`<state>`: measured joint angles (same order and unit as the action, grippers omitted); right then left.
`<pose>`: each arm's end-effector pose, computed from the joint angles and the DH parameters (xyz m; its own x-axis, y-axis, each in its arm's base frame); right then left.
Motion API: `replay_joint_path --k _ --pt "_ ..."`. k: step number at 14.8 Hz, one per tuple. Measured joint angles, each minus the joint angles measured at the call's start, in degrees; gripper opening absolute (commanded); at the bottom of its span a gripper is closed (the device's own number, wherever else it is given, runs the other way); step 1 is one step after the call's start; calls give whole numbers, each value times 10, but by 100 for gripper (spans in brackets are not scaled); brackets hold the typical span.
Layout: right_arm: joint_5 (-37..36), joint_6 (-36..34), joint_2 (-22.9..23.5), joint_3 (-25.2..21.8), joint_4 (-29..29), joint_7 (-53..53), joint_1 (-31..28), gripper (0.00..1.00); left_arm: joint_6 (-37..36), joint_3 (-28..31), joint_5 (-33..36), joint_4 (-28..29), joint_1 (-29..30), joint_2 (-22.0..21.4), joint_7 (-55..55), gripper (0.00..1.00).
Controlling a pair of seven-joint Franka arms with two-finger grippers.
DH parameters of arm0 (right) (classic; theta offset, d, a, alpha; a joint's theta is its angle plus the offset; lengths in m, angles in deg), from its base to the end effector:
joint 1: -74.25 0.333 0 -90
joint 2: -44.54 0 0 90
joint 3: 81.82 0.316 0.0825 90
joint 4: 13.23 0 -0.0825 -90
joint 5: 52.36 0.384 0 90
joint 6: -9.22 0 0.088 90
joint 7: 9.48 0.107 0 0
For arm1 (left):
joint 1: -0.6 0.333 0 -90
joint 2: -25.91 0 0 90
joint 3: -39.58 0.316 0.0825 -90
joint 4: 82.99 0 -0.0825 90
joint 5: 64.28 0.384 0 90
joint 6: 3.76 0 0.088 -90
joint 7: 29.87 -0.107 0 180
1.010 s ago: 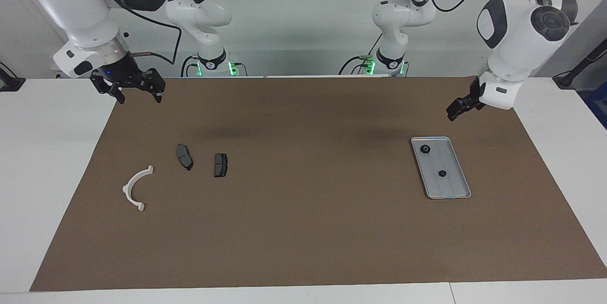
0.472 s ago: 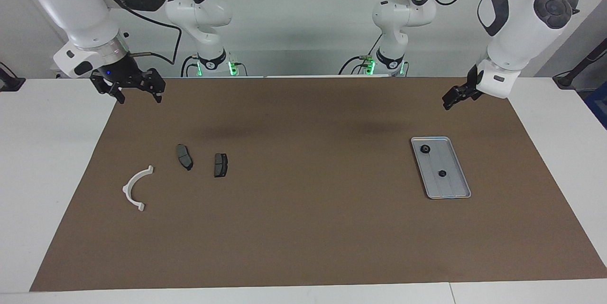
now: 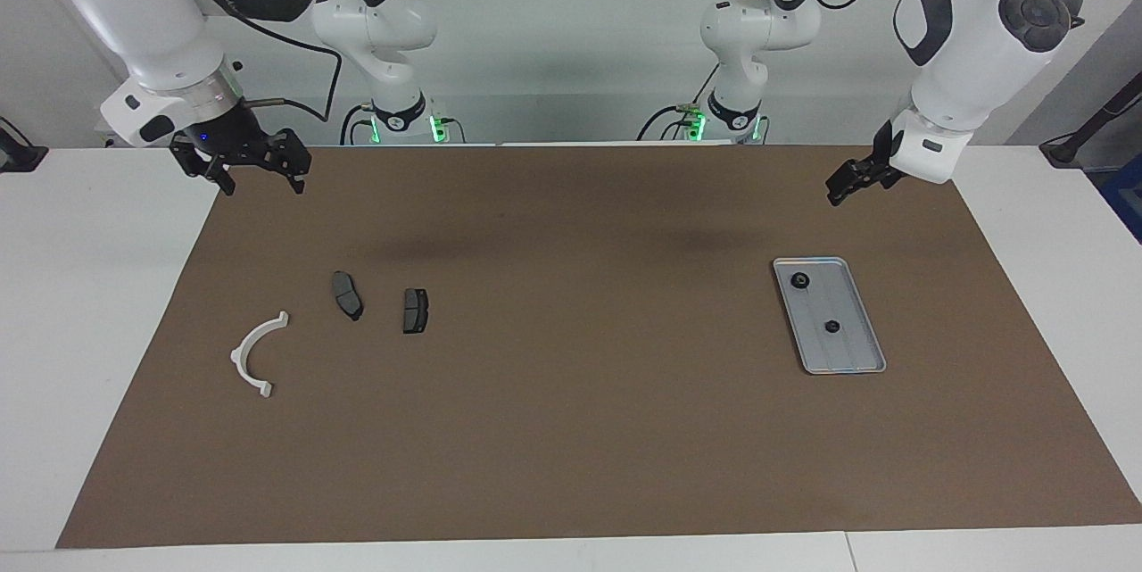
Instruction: Pick bearing gear from pile to tray
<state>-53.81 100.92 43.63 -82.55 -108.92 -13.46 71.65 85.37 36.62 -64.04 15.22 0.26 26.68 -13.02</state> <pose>0.5481 -0.0346 0.5889 0.9984 0.0122 -0.0553 0.0134 -0.9997 0.0212 0.5464 -0.0309 0.5489 0.9583 0.2350 -0.1627 0.2294 -0.9719 -0.0529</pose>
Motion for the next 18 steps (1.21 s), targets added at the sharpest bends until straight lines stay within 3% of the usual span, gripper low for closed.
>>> replay_joint_path --k 18 --pt "0 5 0 0 0 0 0 100 58 -3 -3 -2 -1 0 -47 100"
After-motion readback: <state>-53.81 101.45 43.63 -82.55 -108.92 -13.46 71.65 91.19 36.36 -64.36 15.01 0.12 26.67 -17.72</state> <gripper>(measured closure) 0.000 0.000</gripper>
